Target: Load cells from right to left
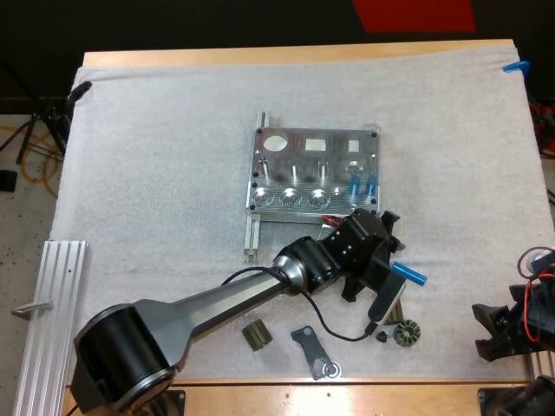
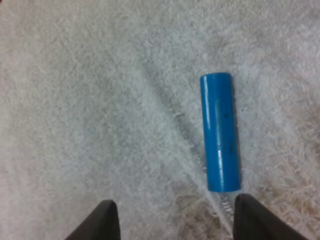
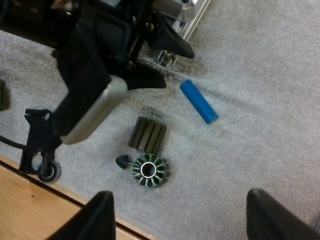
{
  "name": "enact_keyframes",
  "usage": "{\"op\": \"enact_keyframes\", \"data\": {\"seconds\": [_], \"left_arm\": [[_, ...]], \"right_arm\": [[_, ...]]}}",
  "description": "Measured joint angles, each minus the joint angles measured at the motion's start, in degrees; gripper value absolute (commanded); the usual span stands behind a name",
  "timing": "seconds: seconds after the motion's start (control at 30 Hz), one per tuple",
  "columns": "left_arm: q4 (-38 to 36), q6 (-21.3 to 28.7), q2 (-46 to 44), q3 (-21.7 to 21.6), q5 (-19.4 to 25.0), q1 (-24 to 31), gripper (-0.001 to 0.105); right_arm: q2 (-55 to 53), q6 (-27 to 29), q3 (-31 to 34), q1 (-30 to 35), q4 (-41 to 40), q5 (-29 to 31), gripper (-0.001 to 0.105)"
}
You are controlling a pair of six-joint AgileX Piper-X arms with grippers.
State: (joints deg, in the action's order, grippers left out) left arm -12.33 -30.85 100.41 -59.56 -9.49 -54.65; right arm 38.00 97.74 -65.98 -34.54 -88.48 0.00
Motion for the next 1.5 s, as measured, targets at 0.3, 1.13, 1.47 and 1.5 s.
{"op": "enact_keyframes", "data": {"seconds": [0.3, 1.13, 1.47, 1.5], "left_arm": [[2.1, 1.3, 5.1, -0.2, 0.0, 0.0, 0.050], [2.5, -2.2, 6.9, -2.5, 3.9, 0.0, 0.049], [-2.1, -8.9, 6.9, -2.6, 3.2, 0.0, 0.049], [-2.5, -8.9, 6.9, -2.7, 2.3, 0.0, 0.049]], "right_arm": [[0.0, 0.9, 0.0, 0.0, 0.0, 0.0, 0.056], [0.0, 3.4, 0.0, 0.0, 0.0, 0.0, 0.056], [0.0, 3.4, 0.0, 0.0, 0.0, -1.9, 0.056], [0.0, 3.4, 0.0, 0.0, 0.0, -2.6, 0.056]]}}
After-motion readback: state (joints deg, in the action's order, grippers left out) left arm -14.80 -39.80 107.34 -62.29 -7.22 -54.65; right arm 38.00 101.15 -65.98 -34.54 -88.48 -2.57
